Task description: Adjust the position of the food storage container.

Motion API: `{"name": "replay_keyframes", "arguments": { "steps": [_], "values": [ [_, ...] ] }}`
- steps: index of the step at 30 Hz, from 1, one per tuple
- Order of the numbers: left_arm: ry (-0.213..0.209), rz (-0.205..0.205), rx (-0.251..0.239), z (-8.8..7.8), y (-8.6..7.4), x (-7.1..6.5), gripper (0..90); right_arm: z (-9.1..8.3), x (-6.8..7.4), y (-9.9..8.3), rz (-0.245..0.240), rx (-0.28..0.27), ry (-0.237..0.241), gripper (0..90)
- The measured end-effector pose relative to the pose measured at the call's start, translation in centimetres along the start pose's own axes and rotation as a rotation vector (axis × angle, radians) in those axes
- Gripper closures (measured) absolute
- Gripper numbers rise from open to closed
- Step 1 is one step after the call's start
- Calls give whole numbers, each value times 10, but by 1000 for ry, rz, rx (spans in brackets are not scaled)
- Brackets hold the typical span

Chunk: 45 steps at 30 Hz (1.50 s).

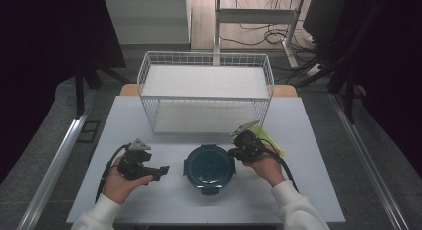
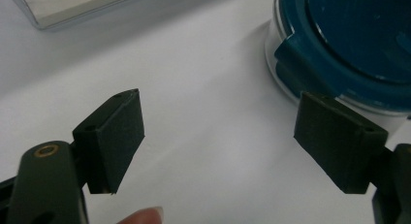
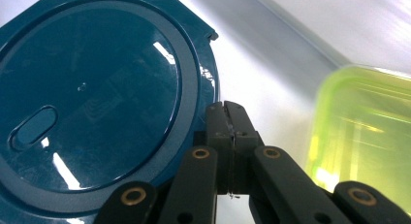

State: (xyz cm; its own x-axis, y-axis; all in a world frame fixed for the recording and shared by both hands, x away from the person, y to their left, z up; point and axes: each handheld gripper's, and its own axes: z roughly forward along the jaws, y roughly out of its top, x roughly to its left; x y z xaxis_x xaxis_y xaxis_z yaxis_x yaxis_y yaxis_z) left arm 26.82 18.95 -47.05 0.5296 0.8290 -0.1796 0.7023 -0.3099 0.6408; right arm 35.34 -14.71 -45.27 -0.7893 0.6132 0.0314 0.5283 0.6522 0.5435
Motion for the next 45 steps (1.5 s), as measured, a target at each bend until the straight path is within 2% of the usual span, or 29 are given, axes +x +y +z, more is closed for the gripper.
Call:
{"name": "replay_keyframes", "arguments": {
  "steps": [7, 11, 15, 22, 24, 30, 31, 32, 33, 34, 38, 41, 45],
  "values": [
    [-2, -16, -18, -3, 0, 2, 186, 5, 16, 5, -21, 2, 34, 893],
    [-1, -17, -19, -4, 0, 3, 186, 10, 27, 9, -42, -2, 72, 892],
    [-1, -18, -22, -5, 0, 3, 186, 13, 33, 12, -50, -8, 71, 892],
    [3, -26, -34, -9, -1, 5, 186, 12, 28, 9, -33, -33, 113, 891],
    [1, -33, -42, -10, -1, 6, 185, 6, 26, 5, -36, -51, 63, 890],
    [-1, -35, -41, -9, -1, 7, 184, -23, 11, -16, 56, -167, 63, 886],
    [0, -36, -43, -9, -2, 6, 184, -26, 10, -19, 66, -179, 63, 862],
    [-1, -36, -44, -9, -2, 6, 183, -29, 9, -23, 78, -193, 58, 791],
    [-1, -36, -44, -9, -2, 6, 184, -29, 9, -23, 78, -193, 58, 791],
    [-1, -35, -42, -10, -4, 6, 184, -33, 9, -32, 111, -215, 57, 587],
    [7, -37, -43, -12, -5, 6, 180, -37, 9, -43, 159, -239, 112, 361],
    [13, -51, -55, -15, -7, 5, 172, -42, 7, -46, 192, -267, 132, 260],
    [14, -62, -64, -19, -9, 6, 171, -45, 6, -49, 209, -280, 136, 234]
  ]
}}
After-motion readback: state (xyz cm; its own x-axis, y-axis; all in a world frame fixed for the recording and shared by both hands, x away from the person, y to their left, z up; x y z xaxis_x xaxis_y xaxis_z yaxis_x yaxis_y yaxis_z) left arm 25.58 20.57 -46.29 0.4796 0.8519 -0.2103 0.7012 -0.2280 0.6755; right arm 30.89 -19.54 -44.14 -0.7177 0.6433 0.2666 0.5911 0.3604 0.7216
